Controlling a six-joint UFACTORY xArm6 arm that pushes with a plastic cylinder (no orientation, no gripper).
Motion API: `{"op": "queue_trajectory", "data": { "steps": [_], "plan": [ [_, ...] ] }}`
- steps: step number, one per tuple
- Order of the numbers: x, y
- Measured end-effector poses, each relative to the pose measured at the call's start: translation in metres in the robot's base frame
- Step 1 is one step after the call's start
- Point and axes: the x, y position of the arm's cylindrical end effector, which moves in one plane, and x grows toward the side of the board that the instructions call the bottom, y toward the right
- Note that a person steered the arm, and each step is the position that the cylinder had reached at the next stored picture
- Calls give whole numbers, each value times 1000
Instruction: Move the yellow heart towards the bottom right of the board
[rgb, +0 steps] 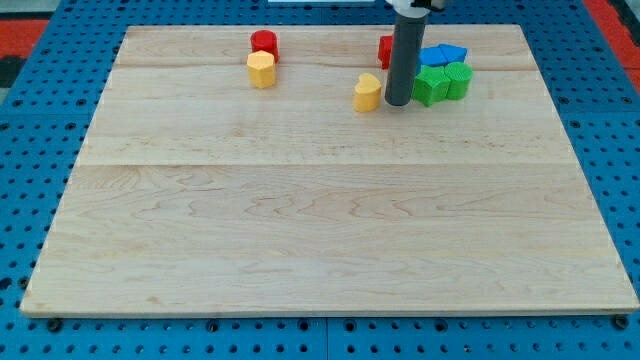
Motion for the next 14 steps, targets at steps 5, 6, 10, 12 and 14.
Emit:
{"op": "queue_trajectory", "data": {
  "steps": [5, 6, 10, 12, 14],
  "plan": [
    [-72, -85],
    [-87, -109],
    [-97, -147],
    [52, -61],
    [19, -44]
  ]
}}
